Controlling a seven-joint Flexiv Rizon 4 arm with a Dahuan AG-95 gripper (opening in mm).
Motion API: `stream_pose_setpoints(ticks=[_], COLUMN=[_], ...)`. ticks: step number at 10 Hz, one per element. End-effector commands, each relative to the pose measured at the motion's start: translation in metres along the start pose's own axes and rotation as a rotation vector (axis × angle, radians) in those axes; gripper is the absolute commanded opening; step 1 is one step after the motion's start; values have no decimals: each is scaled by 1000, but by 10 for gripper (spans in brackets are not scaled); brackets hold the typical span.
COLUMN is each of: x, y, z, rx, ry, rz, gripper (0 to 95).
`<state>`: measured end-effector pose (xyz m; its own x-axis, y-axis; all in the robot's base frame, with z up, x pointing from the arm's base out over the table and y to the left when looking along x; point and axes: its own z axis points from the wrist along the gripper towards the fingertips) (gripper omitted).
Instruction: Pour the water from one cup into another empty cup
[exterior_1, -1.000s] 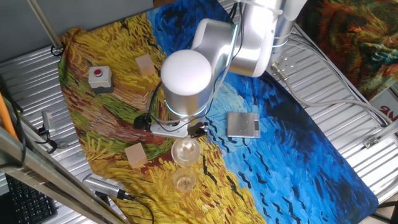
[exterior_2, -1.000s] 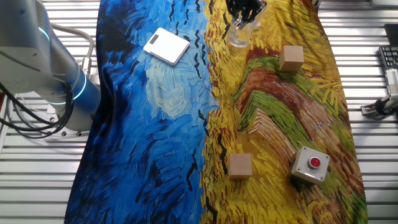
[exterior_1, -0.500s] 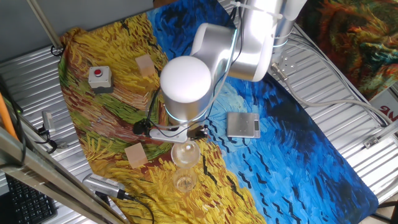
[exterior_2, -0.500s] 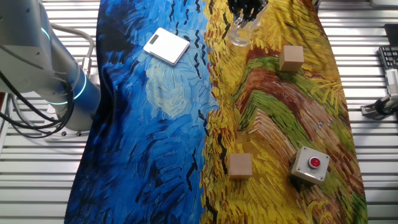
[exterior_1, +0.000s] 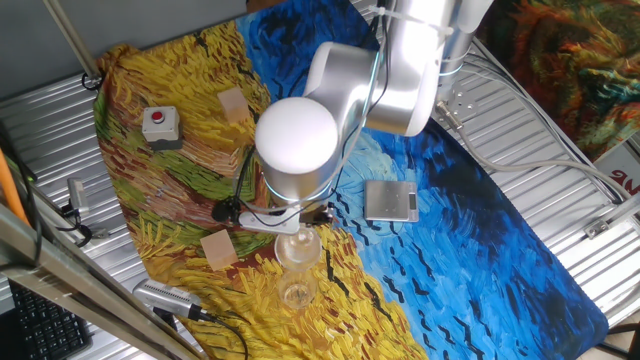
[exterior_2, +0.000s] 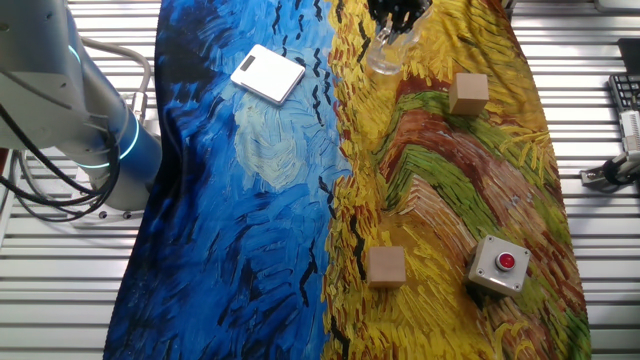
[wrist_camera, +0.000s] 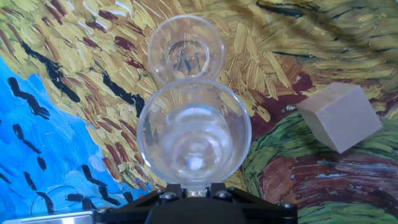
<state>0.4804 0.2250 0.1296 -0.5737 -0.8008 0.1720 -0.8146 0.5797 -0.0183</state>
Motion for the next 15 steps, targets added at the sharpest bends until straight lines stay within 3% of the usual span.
stream_pose_setpoints(ticks=[1,15], x=[-1,4], y=[0,6], z=[0,-13], rx=[0,7], ry=[16,114], rz=[2,17], gripper=[0,0])
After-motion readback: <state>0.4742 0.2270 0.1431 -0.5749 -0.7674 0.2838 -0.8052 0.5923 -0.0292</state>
